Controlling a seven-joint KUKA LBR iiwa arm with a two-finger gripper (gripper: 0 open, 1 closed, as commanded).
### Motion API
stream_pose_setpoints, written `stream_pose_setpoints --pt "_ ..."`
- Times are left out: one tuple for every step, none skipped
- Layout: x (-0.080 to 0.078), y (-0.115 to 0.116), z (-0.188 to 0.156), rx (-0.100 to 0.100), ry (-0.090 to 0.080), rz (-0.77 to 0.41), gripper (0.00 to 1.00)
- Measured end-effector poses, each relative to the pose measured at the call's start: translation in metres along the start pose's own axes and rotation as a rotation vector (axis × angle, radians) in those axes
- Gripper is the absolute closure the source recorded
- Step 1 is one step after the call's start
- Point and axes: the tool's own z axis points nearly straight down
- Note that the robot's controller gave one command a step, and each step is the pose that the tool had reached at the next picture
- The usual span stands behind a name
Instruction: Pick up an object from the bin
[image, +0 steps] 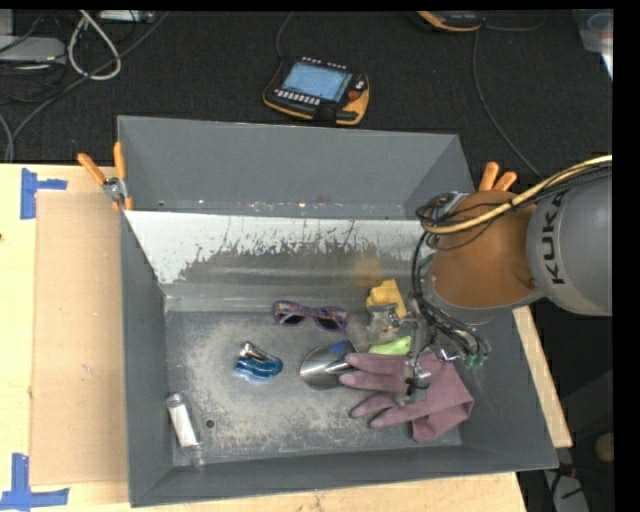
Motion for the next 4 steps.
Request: stream_pose_setpoints --pt "0.005 -0.015 0.029 0.005 -0.024 -0.202 0.00" --pt "0.008 -0.011 0.029 -0.001 0.000 0.004 1.00" --pt "0.008 -0.011 0.029 -0.001 0.000 0.004 1.00" --pt "0.011 -0.009 0.006 -0.005 0.010 0.005 1.00"
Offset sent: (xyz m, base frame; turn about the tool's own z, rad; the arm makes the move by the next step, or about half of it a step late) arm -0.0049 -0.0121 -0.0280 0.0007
